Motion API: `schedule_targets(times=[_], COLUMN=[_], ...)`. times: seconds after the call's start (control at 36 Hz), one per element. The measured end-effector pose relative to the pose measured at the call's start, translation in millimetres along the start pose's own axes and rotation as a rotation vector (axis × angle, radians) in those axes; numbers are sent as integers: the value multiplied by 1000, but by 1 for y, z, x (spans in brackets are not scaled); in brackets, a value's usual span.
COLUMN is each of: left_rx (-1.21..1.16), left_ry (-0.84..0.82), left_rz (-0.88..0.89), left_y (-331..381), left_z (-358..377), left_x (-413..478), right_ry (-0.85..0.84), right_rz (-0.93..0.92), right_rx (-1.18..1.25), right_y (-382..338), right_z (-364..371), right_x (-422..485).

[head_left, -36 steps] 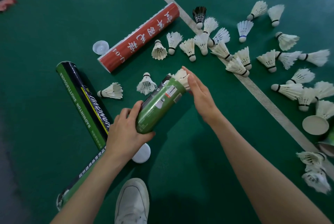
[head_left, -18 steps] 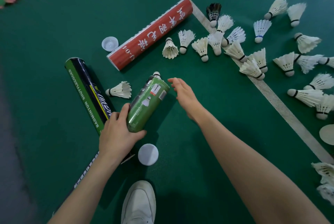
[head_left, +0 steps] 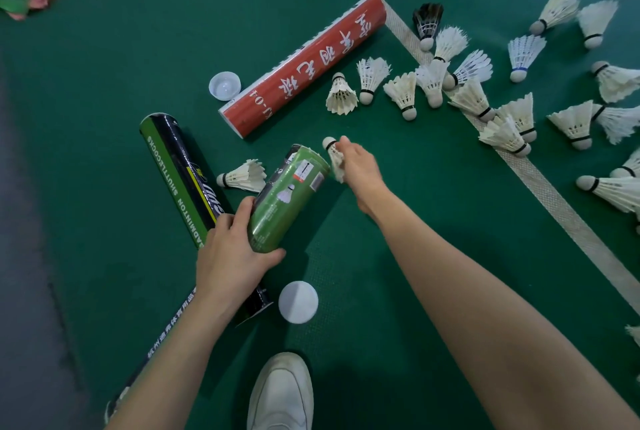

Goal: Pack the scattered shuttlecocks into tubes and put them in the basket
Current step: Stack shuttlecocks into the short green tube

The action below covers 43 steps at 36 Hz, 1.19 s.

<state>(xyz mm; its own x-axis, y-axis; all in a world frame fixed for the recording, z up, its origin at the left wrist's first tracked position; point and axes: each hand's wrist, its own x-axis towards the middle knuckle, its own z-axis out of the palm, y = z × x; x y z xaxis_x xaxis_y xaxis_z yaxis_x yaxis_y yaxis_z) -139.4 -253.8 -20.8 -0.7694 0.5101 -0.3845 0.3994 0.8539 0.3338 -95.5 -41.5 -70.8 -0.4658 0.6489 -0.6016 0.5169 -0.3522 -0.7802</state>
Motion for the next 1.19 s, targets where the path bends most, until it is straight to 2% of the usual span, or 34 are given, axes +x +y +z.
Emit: schedule_targets(times=[0.14, 0.28, 0.36, 0.44, 0.53, 0.69, 0.89, 1.19], left_rx=[46, 99, 121, 100, 85, 137, 174, 330], left_ry=[-25, -46, -48, -69, -121, -139, -105, -168], left_rz=[55, 159, 222, 295, 395, 534, 631, 813], left_y=[10, 24, 35, 48, 66, 107, 167, 237], left_z=[6, 11, 12, 14, 17, 29, 54, 106], left_x=[-6, -18, -26, -36, -47, -71, -85, -98], right_ry=[195, 46, -43, -58, -81, 104, 40, 195], right_rz=[-238, -373, -369, -356, -381, -412, -323, -227], right_rx=[-121, -148, -178, -276, -253, -29, 172, 217], right_y=[-1, 1, 8, 16, 21, 33, 63, 110], right_z=[-51, -103, -124, -139, -151, -181, -244, -306], right_x=[-17, -51, -73, -95, -122, -164, -175, -209])
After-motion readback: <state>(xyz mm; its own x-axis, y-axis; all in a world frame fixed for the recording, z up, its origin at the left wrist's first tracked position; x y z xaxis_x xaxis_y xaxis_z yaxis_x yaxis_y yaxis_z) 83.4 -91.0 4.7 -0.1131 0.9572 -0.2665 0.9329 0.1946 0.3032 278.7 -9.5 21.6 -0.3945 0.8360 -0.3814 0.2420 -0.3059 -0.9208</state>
